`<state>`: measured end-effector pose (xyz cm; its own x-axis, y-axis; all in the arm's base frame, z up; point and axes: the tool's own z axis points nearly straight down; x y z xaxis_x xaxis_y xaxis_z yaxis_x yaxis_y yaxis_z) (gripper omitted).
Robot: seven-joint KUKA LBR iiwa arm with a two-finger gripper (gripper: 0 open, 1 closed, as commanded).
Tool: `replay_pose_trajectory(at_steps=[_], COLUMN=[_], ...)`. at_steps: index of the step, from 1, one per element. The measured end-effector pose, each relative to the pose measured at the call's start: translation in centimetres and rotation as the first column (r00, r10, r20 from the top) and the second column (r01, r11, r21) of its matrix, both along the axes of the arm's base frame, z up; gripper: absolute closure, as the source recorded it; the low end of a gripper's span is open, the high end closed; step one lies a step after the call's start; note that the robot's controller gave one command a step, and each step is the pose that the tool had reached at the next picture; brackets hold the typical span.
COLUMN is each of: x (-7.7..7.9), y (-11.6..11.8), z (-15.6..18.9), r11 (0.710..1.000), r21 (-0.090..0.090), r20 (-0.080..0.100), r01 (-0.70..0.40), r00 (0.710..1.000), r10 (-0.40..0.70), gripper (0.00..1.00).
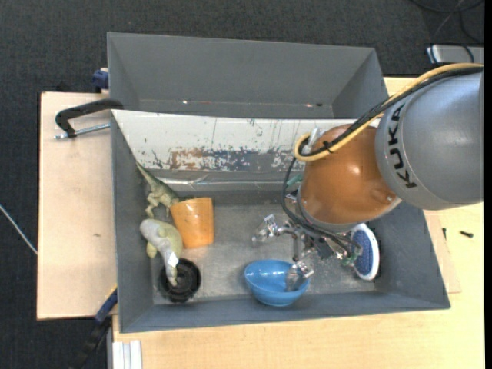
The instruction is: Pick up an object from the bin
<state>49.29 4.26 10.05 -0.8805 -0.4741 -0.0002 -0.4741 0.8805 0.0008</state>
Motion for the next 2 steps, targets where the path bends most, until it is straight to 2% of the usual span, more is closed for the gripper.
replay_pose_trajectory(at_steps=[1, 2], x=[0.3, 3.7], y=[2.4, 3.2], z=[-2.7, -2.8], r11=[0.979, 0.992], r21=[-0.002, 0.003], r20=[0.015, 0.002], r01=[-0.203, 0.122], r00=[0.979, 0.992], r10=[0.203, -0.122], gripper=[0.00, 0.00])
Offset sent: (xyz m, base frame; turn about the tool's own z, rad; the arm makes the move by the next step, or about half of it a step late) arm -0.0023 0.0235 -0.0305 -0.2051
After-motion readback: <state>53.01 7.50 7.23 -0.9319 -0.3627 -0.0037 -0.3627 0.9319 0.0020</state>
